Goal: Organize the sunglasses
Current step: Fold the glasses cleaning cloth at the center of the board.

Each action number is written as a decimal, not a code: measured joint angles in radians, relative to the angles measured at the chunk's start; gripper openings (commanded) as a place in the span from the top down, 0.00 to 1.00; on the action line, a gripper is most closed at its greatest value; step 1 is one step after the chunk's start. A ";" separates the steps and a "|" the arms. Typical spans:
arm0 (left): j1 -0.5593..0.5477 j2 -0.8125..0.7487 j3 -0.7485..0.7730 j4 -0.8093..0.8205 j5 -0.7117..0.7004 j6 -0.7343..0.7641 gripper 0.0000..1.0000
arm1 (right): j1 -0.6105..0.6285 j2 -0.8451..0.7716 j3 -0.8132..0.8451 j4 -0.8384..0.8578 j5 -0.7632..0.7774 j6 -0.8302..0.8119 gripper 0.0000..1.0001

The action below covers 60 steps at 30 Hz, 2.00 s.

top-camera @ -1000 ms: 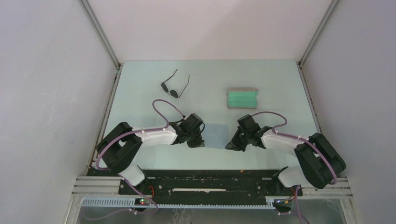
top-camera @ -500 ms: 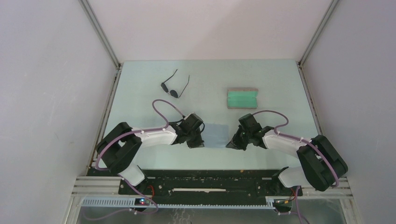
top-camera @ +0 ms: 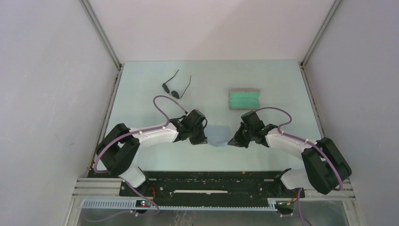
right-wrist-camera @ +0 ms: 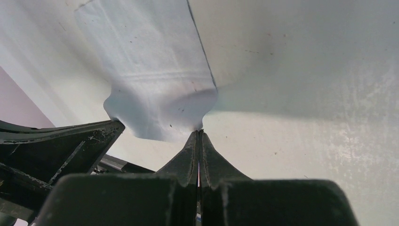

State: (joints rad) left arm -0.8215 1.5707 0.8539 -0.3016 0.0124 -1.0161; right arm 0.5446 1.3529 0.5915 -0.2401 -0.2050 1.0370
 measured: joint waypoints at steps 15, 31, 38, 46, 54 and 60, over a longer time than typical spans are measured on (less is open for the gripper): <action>0.082 0.030 0.097 -0.022 0.051 0.053 1.00 | -0.056 0.104 0.125 -0.033 -0.004 -0.044 1.00; 0.132 0.131 0.162 -0.044 0.100 0.092 1.00 | -0.104 0.207 0.169 -0.030 -0.038 -0.061 1.00; 0.143 0.158 0.177 -0.048 0.107 0.101 1.00 | -0.118 0.228 0.196 -0.029 -0.042 -0.071 1.00; 0.161 0.171 0.188 -0.053 0.116 0.109 1.00 | -0.126 0.253 0.213 -0.024 -0.049 -0.072 1.00; 0.168 0.188 0.224 -0.052 0.126 0.128 1.00 | -0.134 0.262 0.220 -0.024 -0.052 -0.072 1.00; 0.170 0.203 0.227 -0.053 0.130 0.135 1.00 | -0.138 0.269 0.223 -0.024 -0.054 -0.071 1.00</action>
State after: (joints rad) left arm -0.6518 1.7733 1.0809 -0.3550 0.1425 -0.8814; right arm 0.4065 1.6222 0.8143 -0.2642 -0.2592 0.9657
